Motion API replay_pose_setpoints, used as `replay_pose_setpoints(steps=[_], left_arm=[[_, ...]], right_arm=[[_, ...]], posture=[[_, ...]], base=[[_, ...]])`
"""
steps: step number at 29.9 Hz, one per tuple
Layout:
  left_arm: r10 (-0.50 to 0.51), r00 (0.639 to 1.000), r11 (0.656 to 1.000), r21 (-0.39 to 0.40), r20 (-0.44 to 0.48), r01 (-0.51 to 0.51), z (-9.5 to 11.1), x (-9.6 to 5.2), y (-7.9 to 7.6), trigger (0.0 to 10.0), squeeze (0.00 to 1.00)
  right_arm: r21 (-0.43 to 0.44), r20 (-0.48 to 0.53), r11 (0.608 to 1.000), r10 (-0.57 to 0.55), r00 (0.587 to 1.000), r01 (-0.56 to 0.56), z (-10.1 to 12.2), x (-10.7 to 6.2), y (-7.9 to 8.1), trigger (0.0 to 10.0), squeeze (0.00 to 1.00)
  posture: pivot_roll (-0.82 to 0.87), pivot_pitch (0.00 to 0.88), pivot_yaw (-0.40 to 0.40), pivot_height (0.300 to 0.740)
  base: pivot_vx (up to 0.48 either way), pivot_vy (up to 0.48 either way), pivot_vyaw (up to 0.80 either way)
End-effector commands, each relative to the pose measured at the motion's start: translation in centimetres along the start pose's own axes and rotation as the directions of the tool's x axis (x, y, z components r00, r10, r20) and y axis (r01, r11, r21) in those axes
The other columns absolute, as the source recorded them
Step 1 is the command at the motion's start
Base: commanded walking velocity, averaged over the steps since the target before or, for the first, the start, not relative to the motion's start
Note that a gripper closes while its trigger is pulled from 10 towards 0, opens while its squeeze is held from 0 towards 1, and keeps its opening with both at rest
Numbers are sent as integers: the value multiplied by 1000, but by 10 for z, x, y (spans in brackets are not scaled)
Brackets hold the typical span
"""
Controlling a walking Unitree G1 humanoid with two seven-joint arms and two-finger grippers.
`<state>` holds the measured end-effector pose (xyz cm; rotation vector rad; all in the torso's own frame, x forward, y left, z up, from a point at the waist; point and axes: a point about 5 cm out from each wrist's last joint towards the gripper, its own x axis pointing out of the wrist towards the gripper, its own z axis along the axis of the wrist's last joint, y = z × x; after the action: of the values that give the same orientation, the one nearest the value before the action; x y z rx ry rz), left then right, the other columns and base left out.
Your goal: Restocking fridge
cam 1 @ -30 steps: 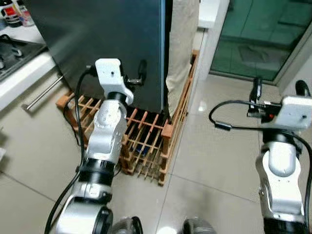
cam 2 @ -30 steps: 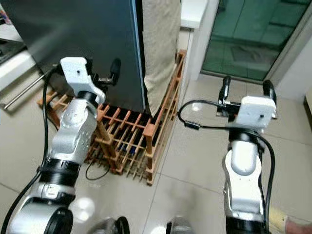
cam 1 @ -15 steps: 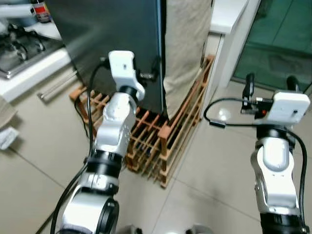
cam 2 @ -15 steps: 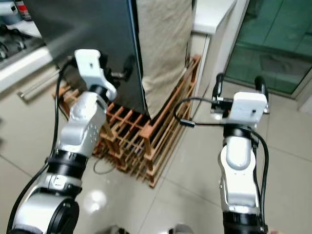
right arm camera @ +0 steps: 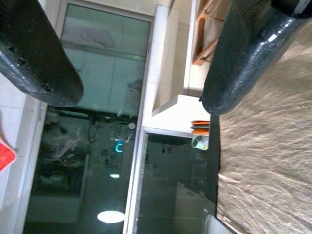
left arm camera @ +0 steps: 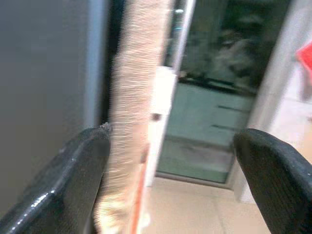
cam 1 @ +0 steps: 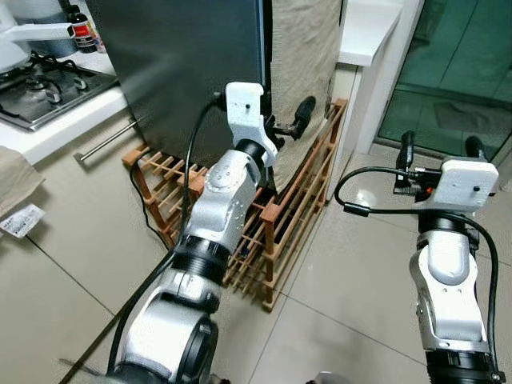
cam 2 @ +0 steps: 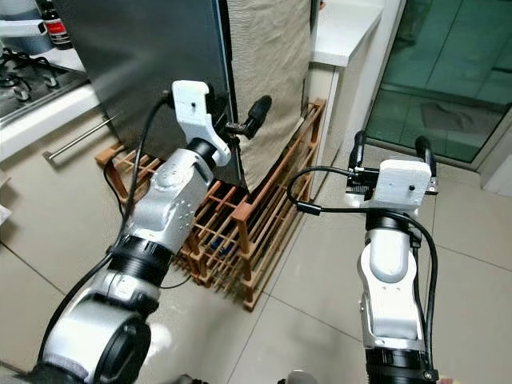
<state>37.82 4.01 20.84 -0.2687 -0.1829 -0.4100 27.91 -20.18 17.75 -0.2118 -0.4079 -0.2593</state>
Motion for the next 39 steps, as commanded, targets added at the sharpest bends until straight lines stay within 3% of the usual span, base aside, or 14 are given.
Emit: replay_pose_setpoints(steps=[1,8,17,31,39], left_arm=[[22,1000,1000,16,13,-22,5,6,-2,10000,0],[97,995,995,37,5,-97,8,12,6,10000,0],[21,1000,999,24,-8,-21,1,19,-14,10000,0],[50,999,999,-3,15,-50,12,27,-15,10000,0],[171,985,984,-43,21,-170,15,28,-1,10000,0]], right_arm=[[6,8,1000,1,1000,-1,1,1,2,10000,227],[0,5,1000,1,1000,-1,1,-5,1,10000,227],[-10,-10,1000,-4,1000,4,0,-15,0,10000,224],[-33,-79,999,-21,997,18,1,-47,-10,10000,227],[-50,-97,999,-22,995,17,3,-52,-14,10000,227]], posture=[[-233,37,80,732],[-248,58,87,732],[-265,115,102,732],[-300,205,111,732],[-315,218,106,732]], base=[[0,0,0],[0,0,0],[0,0,0],[0,0,0],[0,0,0]])
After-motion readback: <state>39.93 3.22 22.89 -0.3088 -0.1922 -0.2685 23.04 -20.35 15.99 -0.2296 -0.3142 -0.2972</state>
